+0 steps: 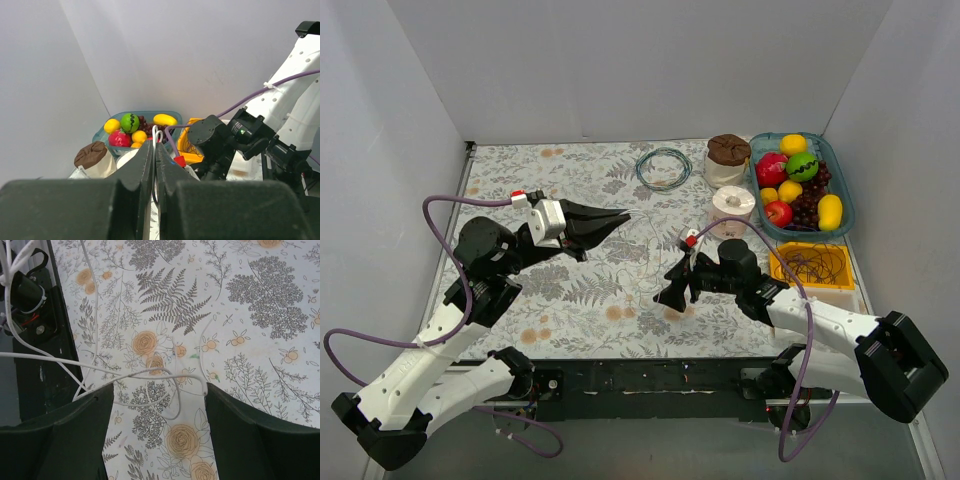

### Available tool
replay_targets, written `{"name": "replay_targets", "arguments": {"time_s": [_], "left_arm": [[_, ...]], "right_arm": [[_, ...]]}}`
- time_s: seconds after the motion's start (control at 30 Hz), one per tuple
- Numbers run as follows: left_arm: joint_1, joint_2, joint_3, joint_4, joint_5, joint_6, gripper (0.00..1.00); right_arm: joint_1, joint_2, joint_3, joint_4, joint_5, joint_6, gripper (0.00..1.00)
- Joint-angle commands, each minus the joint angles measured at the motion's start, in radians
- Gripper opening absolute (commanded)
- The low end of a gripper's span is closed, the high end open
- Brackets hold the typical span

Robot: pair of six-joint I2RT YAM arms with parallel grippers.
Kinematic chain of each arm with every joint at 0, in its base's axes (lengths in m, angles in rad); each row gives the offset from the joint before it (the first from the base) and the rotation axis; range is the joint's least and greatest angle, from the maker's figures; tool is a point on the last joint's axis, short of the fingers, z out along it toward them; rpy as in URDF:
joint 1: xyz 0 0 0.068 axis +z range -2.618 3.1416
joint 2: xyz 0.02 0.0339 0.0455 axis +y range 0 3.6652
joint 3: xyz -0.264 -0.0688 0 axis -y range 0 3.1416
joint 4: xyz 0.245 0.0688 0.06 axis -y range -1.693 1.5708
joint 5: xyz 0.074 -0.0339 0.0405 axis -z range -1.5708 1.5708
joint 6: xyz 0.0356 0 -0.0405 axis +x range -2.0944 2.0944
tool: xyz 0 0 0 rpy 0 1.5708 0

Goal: Untangle the cables

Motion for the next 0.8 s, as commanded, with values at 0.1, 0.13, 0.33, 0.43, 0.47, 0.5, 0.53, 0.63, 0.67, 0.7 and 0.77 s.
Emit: {"name": "replay_targets", "arguments": {"time_s": [0.1,0.13,0.33,0.43,0.47,0.5,0.53,0.63,0.67,0.7,0.77], "left_arm": [[0.004,0.001,0.025,0.056,-0.026,0.014,0.00],[0.004,0.003,0.025,0.057,-0.026,0.013,0.00],[0.004,0.006,0.032,0.109,-0.034,-0.039,0.00],[0.004,0.004,0.033,0.091,-0.048,-0.036,0.00],[0.004,0.001,0.032,0.076,-0.080,-0.029,0.00],[0.004,-0.002,0.030,0.068,-0.100,-0.023,0.00],[0.004,-0.005,0.027,0.060,-0.124,-0.006,0.00],[0.004,-0.010,0.015,0.022,-0.279,0.020,0.00],[0.004,-0.011,0.010,0.004,-0.325,0.042,0.00],[0.005,-0.016,-0.005,-0.002,-0.427,0.060,0.00],[0.007,-0.017,-0.022,-0.018,-0.521,0.117,0.00]], "right_arm": [[0.004,0.105,0.028,0.206,-0.029,0.107,0.72],[0.006,0.143,0.033,0.267,-0.028,0.123,0.71],[0.012,0.283,0.114,0.348,-0.023,0.187,0.63],[0.011,0.292,0.125,0.387,-0.016,0.210,0.44],[0.009,0.285,0.125,0.358,0.022,0.213,0.18],[0.006,0.276,0.123,0.333,0.044,0.213,0.05],[0.001,0.254,0.122,0.297,0.063,0.216,0.01],[-0.052,0.191,0.114,0.140,0.115,0.218,0.01],[-0.092,0.168,0.113,0.096,0.154,0.213,0.01],[-0.113,0.113,0.110,-0.008,0.178,0.207,0.01],[-0.190,0.047,0.096,-0.096,0.254,0.192,0.01]]}}
